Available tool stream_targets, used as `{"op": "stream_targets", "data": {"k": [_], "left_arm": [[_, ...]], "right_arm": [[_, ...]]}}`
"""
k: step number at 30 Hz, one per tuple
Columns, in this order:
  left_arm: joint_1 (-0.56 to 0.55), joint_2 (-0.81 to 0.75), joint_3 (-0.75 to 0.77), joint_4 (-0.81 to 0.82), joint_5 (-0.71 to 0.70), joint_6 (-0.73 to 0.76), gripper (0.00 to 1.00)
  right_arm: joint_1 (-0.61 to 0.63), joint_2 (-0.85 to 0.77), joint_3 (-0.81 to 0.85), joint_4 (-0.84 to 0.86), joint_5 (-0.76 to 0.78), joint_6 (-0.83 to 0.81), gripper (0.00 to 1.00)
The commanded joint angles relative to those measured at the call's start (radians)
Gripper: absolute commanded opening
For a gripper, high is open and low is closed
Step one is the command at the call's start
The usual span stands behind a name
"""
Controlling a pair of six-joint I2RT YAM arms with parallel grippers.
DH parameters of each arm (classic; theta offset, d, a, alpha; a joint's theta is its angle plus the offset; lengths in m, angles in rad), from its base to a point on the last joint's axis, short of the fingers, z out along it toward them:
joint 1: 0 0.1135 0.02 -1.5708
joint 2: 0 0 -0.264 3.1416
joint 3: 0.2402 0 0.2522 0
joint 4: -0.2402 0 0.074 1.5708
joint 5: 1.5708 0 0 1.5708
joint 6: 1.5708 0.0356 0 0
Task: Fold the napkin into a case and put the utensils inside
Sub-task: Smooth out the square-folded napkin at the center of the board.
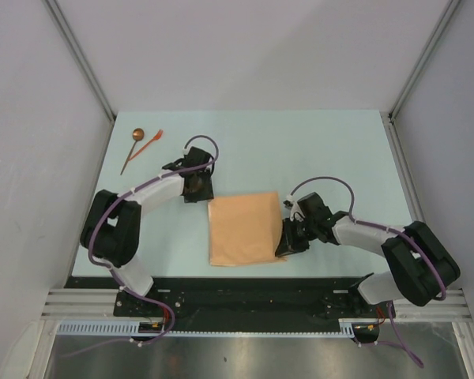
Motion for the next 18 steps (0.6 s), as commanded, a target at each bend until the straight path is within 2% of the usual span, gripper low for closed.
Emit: {"op": "stream_targets", "data": {"k": [1,4,5,7,10,12,15,18], "left_arm": [[-0.078,-0.165,0.055,-0.080,-0.220,0.024,0.55],[-0.141,-0.205,0.006,-0.059,-0.147,0.025,0.55],[-0.147,-0.204,-0.015,-0.039,-0.016,0.010,0.44],[-0.164,-0.195,-0.099,0.051,0.092,-0.032,0.31],[-0.173,-0.172,-0.144,0.077,0.087,-0.059,0.24],[-0.172,-0.170,-0.138,0.080,0.050,-0.044,0.22],[-0.173,-0.193,-0.115,0.090,0.004,-0.013,0.26],[-0.165,-0.173,-0.059,0.064,0.019,0.017,0.25]], "right_arm": [[0.005,-0.082,0.018,-0.035,-0.008,0.024,0.18],[0.019,-0.123,0.014,-0.046,-0.020,0.042,0.22],[0.024,-0.128,0.005,-0.032,-0.020,0.050,0.23],[0.024,-0.126,-0.041,0.004,-0.026,0.076,0.24],[0.001,-0.112,-0.107,0.082,-0.031,0.085,0.23],[-0.013,-0.094,-0.127,0.087,0.019,0.078,0.22],[-0.027,-0.066,-0.123,0.092,0.012,0.059,0.20],[-0.022,-0.071,-0.101,0.080,0.007,0.059,0.20]]}}
